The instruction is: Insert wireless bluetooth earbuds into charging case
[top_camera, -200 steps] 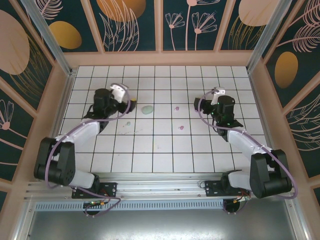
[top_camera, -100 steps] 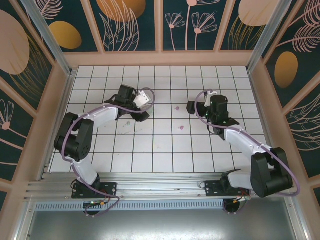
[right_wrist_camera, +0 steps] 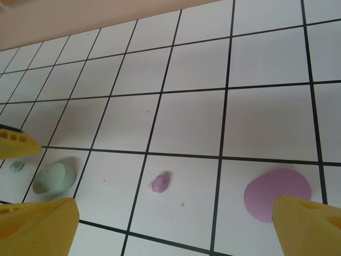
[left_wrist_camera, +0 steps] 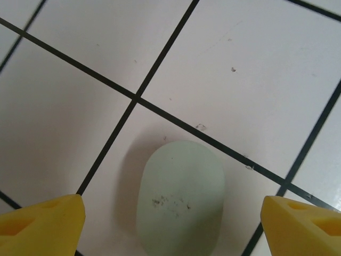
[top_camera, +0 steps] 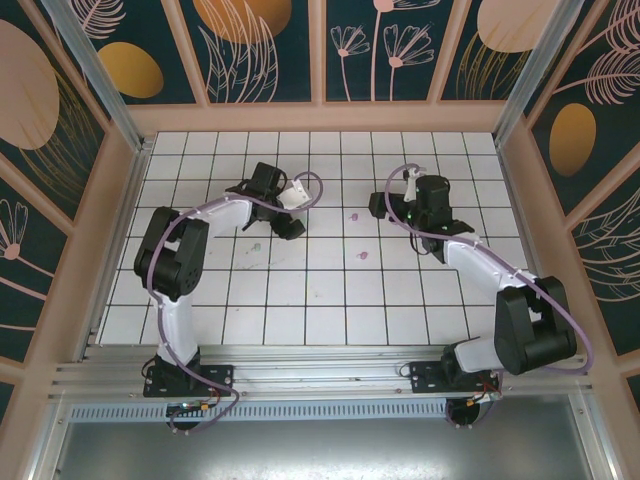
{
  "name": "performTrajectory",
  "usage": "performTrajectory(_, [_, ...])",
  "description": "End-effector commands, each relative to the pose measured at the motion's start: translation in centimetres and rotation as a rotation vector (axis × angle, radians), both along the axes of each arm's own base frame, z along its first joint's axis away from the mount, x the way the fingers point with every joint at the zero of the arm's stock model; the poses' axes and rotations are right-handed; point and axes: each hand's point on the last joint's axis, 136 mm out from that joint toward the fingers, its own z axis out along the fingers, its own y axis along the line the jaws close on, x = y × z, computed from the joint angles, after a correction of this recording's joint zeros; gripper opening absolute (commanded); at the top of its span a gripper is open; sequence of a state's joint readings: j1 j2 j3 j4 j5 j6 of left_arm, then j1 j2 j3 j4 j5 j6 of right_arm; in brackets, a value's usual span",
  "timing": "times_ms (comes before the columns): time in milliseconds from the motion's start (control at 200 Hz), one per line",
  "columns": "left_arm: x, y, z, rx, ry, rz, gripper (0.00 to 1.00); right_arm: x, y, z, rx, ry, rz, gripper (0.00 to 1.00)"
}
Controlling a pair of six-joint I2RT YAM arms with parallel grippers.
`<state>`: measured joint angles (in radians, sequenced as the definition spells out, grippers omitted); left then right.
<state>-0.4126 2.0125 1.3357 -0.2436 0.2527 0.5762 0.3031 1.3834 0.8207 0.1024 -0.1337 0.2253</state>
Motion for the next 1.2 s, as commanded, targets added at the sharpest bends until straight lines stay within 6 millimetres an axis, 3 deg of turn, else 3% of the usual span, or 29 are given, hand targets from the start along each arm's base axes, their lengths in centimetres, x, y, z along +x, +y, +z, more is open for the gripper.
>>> performTrajectory(0, [-0.4, 0.4, -1.5, 0.046, 0.063, -0.018, 0.83, 0.1, 0.9, 0.6, 0.006, 0.004, 0.038, 0.94])
performTrajectory(195, [-0.7, 0.3, -2.6, 0.063, 0.091, -0.045, 0.74, 0.5, 1.0, 0.4, 0.022, 0.023, 0.027, 0.94])
performTrajectory(530, [-1.2, 0.2, -2.5, 0.06, 0.099, -0.078, 0.4, 1.1, 2.0, -0.1, 0.121, 0.097, 0.022, 0.93])
performTrajectory(651, [-1.5, -0.2, -1.9, 0.03, 0.1, -0.08, 0.33, 1.0, 2.3, 0.4, 0.188, 0.119, 0.023, 0.92])
performTrajectory(871, [-1.6, -0.9, 1.2, -0.055, 0.042, -0.059, 0.28, 0.4, 2.8, 0.9, 0.306, 0.171, 0.045, 0.9])
performTrajectory(1051, [-2.0, -1.8, 5.8, -0.174, -0.024, -0.048, 0.27, -0.8, 3.8, 2.1, 0.402, 0.212, 0.118, 0.87])
performTrajectory(1191, [-3.5, -2.7, 9.7, -0.284, -0.083, -0.064, 0.27, -2.2, 5.1, 3.3, 0.458, 0.239, 0.192, 0.85])
